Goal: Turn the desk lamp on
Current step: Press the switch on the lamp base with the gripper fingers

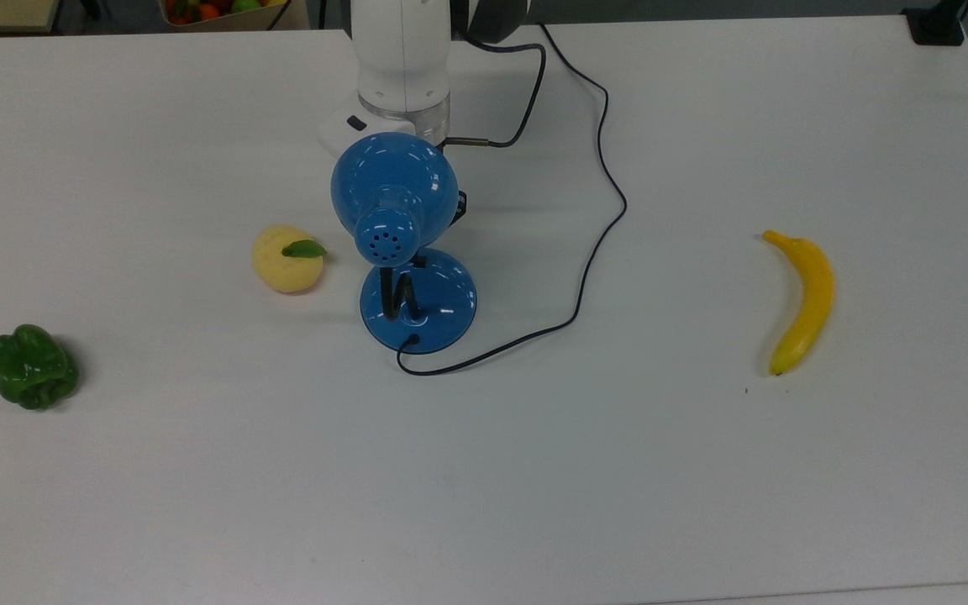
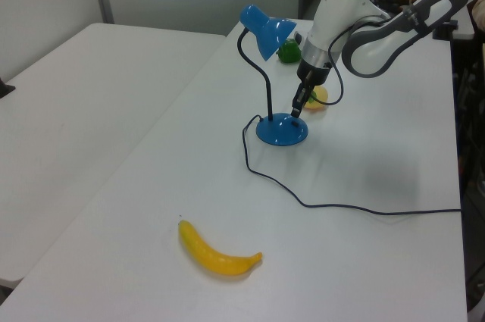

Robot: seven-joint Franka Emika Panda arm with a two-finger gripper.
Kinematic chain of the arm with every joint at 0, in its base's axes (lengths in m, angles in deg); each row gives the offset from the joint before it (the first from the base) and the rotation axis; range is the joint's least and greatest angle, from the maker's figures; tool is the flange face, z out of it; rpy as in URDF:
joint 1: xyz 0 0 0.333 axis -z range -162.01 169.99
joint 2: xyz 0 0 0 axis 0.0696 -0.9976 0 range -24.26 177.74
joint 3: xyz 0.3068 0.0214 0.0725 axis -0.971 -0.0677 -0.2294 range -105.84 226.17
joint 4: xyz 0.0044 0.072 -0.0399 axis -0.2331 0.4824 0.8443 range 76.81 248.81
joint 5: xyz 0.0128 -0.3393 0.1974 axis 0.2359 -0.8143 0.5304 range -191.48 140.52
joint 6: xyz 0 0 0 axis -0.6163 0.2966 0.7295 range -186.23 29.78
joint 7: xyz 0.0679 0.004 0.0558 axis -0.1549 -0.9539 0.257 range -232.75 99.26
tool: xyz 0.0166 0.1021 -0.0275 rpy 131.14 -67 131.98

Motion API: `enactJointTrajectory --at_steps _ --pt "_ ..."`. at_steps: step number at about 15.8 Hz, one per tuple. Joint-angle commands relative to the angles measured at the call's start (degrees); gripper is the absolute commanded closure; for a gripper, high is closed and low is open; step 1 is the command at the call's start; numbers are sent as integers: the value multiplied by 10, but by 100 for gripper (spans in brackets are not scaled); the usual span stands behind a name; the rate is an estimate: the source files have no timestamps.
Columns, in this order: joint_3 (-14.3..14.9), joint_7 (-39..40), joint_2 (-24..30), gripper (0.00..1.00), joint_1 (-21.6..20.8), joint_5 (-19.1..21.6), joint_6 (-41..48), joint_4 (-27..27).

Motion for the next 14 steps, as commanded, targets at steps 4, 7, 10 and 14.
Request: enactJointTrajectory --at_steps 4,7,10,14 --pt "-1 -22 -29 100 -4 -3 -11 -29" --pt "-1 -22 -26 100 -11 -3 -6 -27" --pt "-1 -21 -13 100 -11 -3 16 -25" --pt "-1 -22 -16 100 -16 -3 25 -24"
